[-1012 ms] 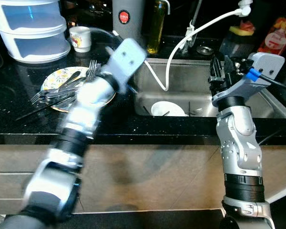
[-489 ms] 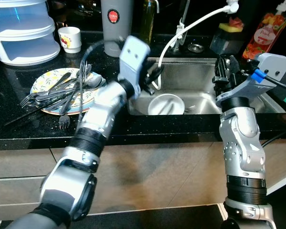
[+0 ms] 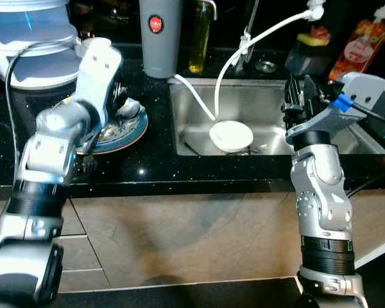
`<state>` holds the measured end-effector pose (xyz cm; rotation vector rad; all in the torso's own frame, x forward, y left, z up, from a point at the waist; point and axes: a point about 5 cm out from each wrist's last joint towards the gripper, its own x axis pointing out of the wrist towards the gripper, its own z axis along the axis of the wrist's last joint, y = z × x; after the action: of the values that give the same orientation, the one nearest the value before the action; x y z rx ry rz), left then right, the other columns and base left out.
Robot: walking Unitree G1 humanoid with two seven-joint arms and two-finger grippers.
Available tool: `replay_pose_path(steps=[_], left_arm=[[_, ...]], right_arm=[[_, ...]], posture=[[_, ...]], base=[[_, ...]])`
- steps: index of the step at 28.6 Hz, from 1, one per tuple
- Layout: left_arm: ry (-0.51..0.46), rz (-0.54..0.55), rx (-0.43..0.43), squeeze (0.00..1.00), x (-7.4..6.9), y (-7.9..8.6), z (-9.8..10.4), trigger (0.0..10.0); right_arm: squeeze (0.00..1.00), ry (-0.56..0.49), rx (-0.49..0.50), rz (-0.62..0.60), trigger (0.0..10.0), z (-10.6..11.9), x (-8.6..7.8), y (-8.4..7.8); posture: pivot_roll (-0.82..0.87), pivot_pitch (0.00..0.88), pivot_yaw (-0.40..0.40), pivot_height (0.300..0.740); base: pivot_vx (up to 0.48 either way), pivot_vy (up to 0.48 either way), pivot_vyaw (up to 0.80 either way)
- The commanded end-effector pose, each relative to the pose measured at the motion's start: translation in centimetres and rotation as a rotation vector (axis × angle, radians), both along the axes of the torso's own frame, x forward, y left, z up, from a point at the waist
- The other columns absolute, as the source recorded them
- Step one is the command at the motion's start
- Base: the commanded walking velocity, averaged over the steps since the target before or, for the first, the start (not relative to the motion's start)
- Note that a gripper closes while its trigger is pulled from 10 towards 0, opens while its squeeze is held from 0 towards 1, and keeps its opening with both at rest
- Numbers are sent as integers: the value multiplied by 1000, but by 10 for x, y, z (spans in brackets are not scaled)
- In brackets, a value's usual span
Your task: Kitchen organization
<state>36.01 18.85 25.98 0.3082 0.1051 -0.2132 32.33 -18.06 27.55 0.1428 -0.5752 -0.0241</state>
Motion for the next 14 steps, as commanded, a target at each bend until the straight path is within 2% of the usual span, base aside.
replay_pose_path(steps=[1, 3, 5, 9, 11, 12, 14], left_arm=[[15, 63, -35, 0, -2, 4, 0, 10000], [33, 159, -43, 0, 1, 13, -6, 10000], [33, 159, -43, 0, 1, 13, -6, 10000], [31, 272, -27, 0, 0, 25, -4, 10000], [32, 281, -22, 0, -1, 26, -4, 10000], [71, 274, -72, 0, -4, 23, -7, 10000], [84, 270, -85, 0, -5, 22, -8, 10000]], right_arm=[[0, 8, 12, -2, 10000, -4, 0, -1], [0, 10, 9, 5, 10000, -4, 1, 1], [0, 10, 9, 5, 10000, -4, 1, 1], [0, 8, 6, 7, 10000, -2, 2, 0], [0, 8, 6, 6, 10000, -2, 2, -1], [0, 9, 4, 7, 10000, -2, 1, -1], [0, 9, 4, 7, 10000, -2, 1, -1]], posture=[[97, 27, -20, 740], [98, 28, -21, 740], [98, 28, -21, 740], [93, 30, -24, 740], [93, 30, -24, 740], [94, 32, -27, 740], [95, 32, -28, 740]], base=[[0, 0, 0], [0, 0, 0], [0, 0, 0], [0, 0, 0], [0, 0, 0], [0, 0, 0], [0, 0, 0]])
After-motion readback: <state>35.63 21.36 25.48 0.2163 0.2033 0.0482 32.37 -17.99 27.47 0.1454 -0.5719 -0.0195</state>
